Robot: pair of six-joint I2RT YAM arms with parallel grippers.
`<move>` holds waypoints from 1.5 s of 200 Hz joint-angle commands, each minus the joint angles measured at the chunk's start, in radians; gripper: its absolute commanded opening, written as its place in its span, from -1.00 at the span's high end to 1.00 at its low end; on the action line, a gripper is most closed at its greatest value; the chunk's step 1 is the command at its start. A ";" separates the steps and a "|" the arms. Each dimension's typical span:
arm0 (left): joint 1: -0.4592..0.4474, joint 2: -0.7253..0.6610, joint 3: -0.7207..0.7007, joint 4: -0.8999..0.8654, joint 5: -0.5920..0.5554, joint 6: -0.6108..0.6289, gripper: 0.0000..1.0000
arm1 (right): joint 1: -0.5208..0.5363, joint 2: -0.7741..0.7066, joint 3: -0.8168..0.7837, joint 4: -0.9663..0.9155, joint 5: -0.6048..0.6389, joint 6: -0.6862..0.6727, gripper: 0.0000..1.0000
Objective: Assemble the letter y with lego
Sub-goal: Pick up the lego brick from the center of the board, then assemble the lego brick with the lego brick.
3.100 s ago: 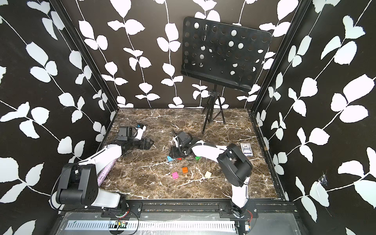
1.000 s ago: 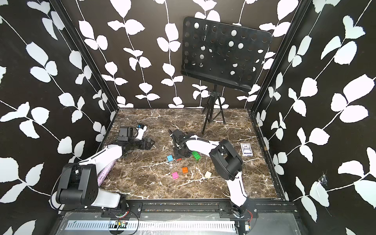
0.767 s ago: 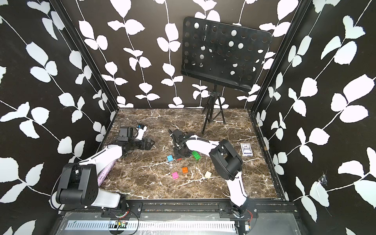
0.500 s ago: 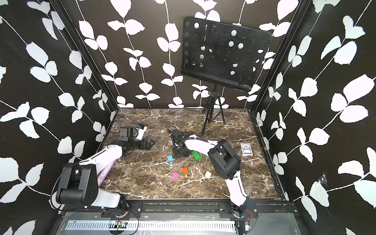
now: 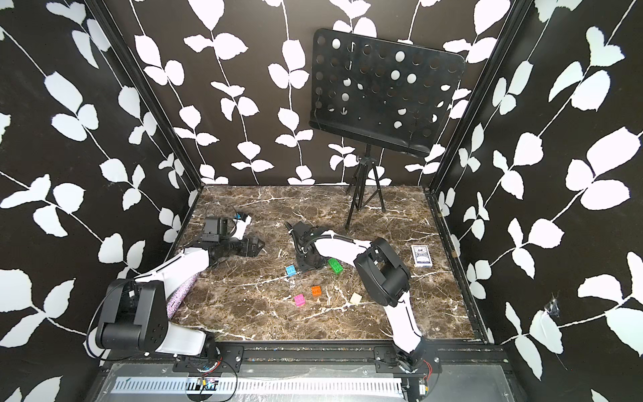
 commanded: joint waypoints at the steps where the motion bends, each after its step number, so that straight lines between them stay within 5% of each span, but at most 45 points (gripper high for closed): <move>1: -0.003 -0.037 -0.016 0.015 0.001 0.012 -0.82 | 0.007 -0.007 0.024 -0.046 0.043 -0.015 0.33; 127: -0.065 -0.009 -0.021 0.031 0.063 -0.025 -0.78 | 0.038 -0.453 -0.387 -0.052 0.025 0.152 0.38; 300: -0.066 -0.014 -0.022 0.033 0.055 -0.023 -0.78 | 0.069 -0.369 -0.389 0.021 -0.023 0.181 0.42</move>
